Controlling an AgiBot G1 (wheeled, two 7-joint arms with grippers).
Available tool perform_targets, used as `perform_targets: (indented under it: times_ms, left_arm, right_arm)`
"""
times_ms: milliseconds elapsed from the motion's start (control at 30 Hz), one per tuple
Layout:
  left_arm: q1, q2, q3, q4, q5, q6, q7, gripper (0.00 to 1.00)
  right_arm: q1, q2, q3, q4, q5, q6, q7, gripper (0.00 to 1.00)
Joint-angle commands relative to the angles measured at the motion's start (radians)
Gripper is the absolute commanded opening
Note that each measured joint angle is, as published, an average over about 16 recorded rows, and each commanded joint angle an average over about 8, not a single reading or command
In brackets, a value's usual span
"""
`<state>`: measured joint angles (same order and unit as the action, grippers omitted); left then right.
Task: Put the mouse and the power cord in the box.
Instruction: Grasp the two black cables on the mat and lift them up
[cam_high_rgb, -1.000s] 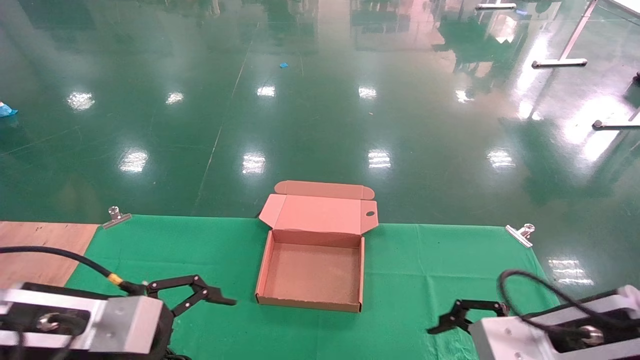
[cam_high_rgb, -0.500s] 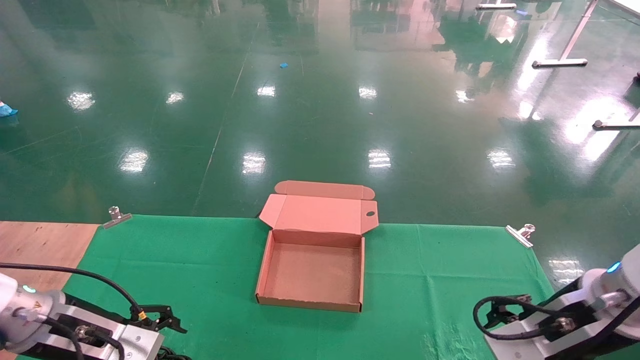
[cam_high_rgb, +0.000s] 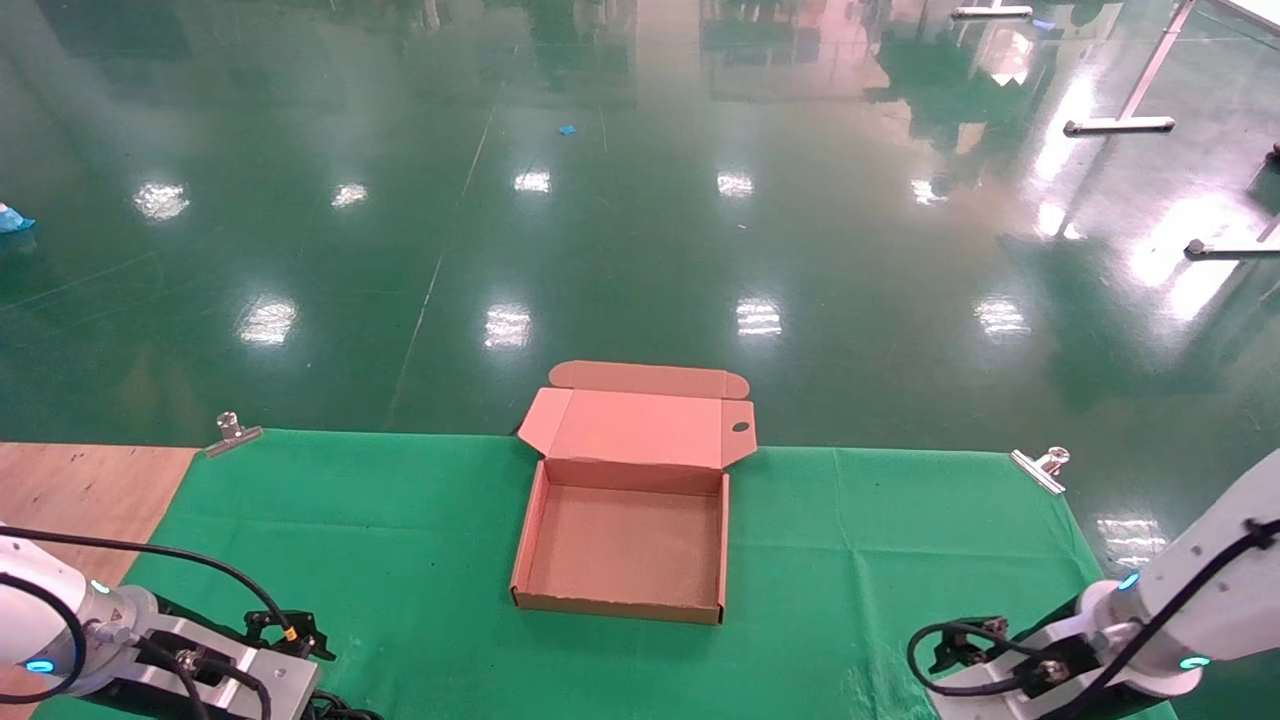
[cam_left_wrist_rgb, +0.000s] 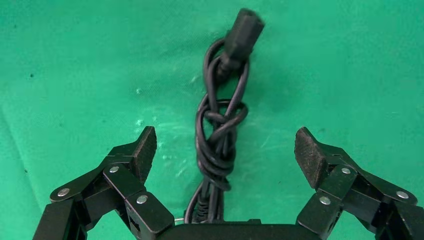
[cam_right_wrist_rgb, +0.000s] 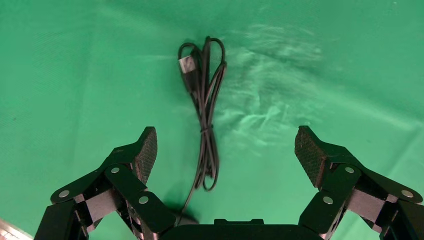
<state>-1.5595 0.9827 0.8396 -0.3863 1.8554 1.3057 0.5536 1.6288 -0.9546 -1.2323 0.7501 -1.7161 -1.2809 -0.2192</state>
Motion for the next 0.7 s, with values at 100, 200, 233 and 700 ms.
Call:
perform_targets:
  times_ms: [100, 200, 233, 700]
  left_arm:
    - [-0.008, 0.026, 0.002, 0.087, 0.007, -0.042, 0.051, 1.0]
    - [-0.012, 0.04, 0.0, 0.136, 0.006, -0.065, 0.08, 1.0]
    - [-0.013, 0.044, -0.001, 0.151, 0.004, -0.07, 0.088, 1.0]
    - [-0.032, 0.079, -0.017, 0.284, -0.019, -0.104, 0.171, 1.0]
  right_arm:
    - [-0.023, -0.048, -0.001, -0.105, 0.005, 0.038, -0.063, 1.0]
    - [-0.03, -0.078, 0.0, -0.173, 0.009, 0.056, -0.106, 1.0]
    - [-0.031, -0.087, 0.001, -0.194, 0.01, 0.06, -0.12, 1.0]
    - [-0.041, -0.155, 0.018, -0.407, 0.047, 0.075, -0.265, 1.0]
